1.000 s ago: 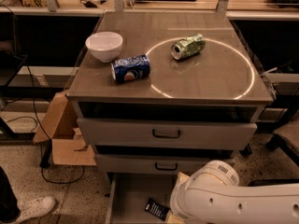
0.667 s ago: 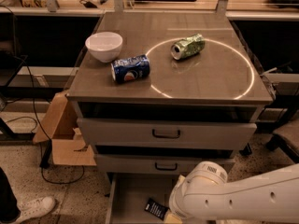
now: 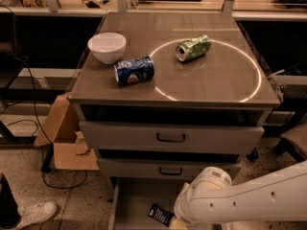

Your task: Pick rxbar blueberry from bottom drawer and place on counter

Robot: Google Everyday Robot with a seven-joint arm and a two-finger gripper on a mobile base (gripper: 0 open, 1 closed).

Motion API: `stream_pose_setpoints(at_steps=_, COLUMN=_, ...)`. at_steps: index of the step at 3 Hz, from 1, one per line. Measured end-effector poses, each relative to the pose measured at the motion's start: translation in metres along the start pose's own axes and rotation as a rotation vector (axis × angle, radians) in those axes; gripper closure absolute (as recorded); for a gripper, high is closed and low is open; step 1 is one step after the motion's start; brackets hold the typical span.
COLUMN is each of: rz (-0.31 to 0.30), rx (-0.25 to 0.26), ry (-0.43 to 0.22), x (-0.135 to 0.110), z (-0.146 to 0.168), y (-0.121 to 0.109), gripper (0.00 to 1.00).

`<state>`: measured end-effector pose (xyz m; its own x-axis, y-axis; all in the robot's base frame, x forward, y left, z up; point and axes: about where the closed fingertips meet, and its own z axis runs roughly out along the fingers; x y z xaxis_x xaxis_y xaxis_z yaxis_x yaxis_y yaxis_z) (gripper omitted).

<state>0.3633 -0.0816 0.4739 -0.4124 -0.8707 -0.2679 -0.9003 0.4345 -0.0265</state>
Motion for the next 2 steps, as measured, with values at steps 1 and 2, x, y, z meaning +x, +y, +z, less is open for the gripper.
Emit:
stream_pose_setpoints(at_steps=1, rz=0.013, rx=-0.004, ry=-0.006, x=0.009, z=0.018, y=-0.010, gripper=0.00)
stream_pose_setpoints(at_steps=2, rz=-0.002, rx=0.026, ry=0.007, x=0.024, z=0.048, y=-0.035, gripper=0.00)
